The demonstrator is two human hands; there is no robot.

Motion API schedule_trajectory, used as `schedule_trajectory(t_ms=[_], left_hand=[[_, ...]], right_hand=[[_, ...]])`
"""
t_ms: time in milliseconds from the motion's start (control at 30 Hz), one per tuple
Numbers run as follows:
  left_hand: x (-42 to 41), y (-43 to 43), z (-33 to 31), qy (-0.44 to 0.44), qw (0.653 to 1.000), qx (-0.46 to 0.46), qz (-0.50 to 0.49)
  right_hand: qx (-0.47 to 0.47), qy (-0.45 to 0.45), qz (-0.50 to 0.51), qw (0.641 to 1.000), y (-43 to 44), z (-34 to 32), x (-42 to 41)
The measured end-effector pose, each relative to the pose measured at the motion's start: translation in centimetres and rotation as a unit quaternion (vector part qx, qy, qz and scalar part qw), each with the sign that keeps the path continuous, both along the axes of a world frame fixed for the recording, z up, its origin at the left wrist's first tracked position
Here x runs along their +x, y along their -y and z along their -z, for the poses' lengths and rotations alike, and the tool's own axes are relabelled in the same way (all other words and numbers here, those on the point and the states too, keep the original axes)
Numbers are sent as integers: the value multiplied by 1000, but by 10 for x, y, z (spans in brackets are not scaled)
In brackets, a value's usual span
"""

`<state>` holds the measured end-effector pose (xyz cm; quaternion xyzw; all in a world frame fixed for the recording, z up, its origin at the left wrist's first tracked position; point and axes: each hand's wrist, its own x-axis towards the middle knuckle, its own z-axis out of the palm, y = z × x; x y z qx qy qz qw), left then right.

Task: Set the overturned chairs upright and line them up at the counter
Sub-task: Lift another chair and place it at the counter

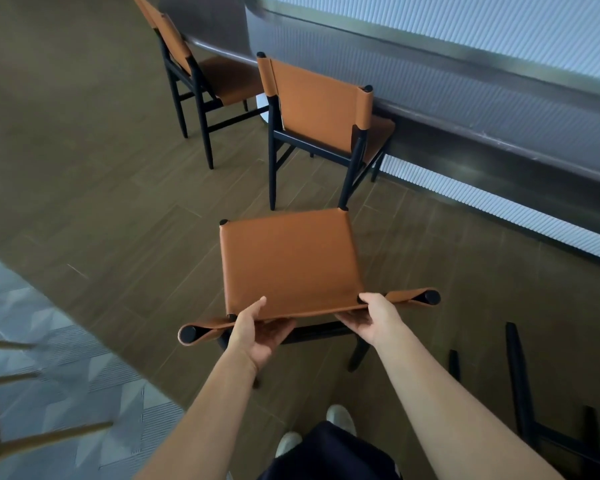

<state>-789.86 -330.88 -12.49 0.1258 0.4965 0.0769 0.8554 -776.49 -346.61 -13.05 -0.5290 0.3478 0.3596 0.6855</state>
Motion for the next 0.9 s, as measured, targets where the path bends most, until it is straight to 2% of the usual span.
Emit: schedule_trajectory(t_ms=[333, 567, 767, 900], left_hand=[[14, 3, 14, -14, 992, 20, -124], [46, -17, -12, -23, 994, 67, -88], [80, -59, -31, -2, 997, 59, -53], [99, -77, -42, -24, 999, 39, -23]], right_hand=[[30, -37, 12, 999, -5, -1, 21], [62, -23, 3, 998, -25, -21, 47], [91, -22, -11, 996, -54, -49, 87], [90, -16, -22, 996, -67, -59, 105]])
